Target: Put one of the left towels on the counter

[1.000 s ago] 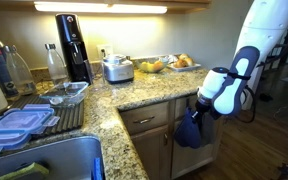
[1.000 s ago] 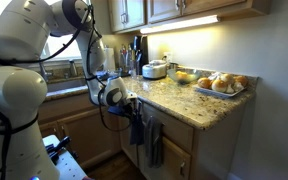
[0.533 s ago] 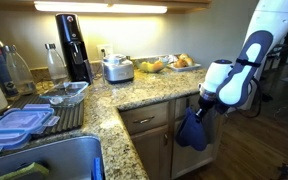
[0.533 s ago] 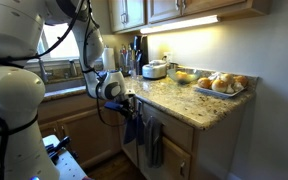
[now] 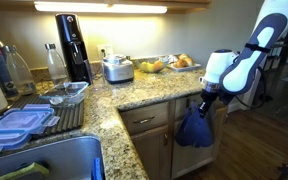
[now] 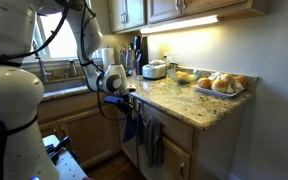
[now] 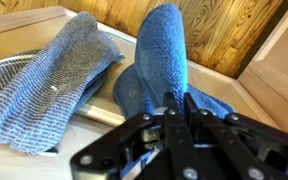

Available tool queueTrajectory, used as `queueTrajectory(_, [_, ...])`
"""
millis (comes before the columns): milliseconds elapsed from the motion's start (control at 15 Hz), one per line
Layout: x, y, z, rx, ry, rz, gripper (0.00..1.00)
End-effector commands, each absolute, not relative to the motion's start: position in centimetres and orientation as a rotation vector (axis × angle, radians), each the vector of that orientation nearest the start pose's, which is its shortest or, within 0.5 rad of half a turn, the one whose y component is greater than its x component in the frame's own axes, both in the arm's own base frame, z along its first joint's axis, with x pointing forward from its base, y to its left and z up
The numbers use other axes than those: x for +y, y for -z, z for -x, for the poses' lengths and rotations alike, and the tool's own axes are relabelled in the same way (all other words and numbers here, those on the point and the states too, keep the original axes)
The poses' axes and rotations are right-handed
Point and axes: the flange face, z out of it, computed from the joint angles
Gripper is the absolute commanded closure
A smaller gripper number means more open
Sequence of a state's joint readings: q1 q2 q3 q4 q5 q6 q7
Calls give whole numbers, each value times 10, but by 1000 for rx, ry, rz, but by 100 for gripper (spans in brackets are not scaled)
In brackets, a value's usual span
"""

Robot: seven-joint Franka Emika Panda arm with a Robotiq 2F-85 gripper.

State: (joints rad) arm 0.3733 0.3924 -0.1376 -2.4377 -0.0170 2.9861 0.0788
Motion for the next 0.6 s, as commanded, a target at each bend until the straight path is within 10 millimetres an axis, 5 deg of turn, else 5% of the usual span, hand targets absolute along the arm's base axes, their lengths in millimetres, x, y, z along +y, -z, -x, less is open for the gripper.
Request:
queueTrajectory(0, [104,-205,-476,-322,205,3169,93])
queueTrajectory(533, [86,-290,-498,-293,195,3244,93])
